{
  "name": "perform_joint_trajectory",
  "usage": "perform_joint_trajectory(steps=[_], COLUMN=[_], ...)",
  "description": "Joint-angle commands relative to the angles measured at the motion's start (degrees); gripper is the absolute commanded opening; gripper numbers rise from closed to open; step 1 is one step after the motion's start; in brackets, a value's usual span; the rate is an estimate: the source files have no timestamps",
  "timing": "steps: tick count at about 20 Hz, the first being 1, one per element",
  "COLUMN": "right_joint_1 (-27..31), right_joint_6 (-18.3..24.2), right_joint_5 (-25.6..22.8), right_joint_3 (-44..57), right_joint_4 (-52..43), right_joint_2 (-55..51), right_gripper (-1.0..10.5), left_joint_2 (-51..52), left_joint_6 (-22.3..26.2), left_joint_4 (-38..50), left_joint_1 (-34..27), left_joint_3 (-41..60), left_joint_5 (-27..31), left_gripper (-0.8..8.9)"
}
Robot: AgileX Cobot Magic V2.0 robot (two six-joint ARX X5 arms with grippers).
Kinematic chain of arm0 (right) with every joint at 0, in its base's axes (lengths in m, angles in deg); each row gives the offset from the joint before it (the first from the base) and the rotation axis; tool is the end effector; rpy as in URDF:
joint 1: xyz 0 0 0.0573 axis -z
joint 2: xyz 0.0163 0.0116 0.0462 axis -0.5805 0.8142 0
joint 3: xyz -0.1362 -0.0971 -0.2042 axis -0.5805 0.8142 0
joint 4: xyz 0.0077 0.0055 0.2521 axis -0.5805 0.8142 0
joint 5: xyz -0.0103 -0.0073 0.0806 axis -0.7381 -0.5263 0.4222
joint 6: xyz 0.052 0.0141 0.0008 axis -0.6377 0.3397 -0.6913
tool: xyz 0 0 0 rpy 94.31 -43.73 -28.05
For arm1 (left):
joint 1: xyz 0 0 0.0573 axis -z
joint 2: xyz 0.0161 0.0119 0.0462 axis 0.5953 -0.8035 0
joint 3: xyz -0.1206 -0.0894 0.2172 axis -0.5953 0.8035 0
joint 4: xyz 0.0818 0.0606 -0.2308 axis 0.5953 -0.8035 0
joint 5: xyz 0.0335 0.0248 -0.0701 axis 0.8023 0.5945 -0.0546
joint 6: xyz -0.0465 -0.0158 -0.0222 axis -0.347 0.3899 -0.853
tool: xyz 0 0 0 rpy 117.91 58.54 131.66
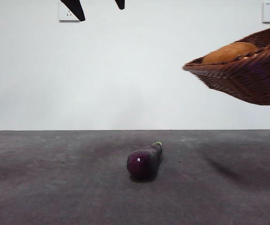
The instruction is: Help me put the vegetables on the table into the basket
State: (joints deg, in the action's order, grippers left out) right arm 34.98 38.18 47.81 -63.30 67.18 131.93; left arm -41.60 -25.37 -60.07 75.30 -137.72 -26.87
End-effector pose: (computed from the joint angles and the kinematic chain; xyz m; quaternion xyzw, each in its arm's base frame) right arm 0.2498 0.0060 0.3564 0.0487 0.5789 0.0474 0.8125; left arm 0.2532 -0.2006 0.4104 0.1505 0.4518 -0.2456 0.8443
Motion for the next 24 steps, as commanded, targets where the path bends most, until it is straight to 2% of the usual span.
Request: perform_joint_trajectory(steps=[1, 5, 8, 12, 24], right_joint_1=[2.5, 6.0, 6.2, 6.2, 6.2], right_joint_6=[0.7, 2.2, 2.2, 2.2, 2.4], right_joint_5=[1.2, 6.1, 6.0, 6.0, 6.0], right_joint_3=[0.4, 0.4, 0.4, 0.4, 0.4], right_joint_4=[-0.2, 0.6, 0.6, 0.9, 1.2], right_joint_2=[0.2, 0.2, 0.2, 0.2, 0.2], right_gripper=[-0.1, -0.1, -0.1, -0.1, -0.1], left_joint_2=[-1.2, -5.1, -8.7, -11.8, -11.9], left_joint_6=[0.5, 0.1, 0.1, 0.1, 1.6], left_joint_4=[1.2, 0.6, 0.7, 1.0, 0.5], left_joint_1=[0.2, 0.2, 0.3, 0.4, 0.0], left_joint_3=[0.3, 0.7, 0.7, 0.7, 0.7], left_joint_5=[-0.4, -1.1, -4.8, -4.9, -4.9], left_gripper=[5.43, 5.43, 5.43, 5.43, 5.43])
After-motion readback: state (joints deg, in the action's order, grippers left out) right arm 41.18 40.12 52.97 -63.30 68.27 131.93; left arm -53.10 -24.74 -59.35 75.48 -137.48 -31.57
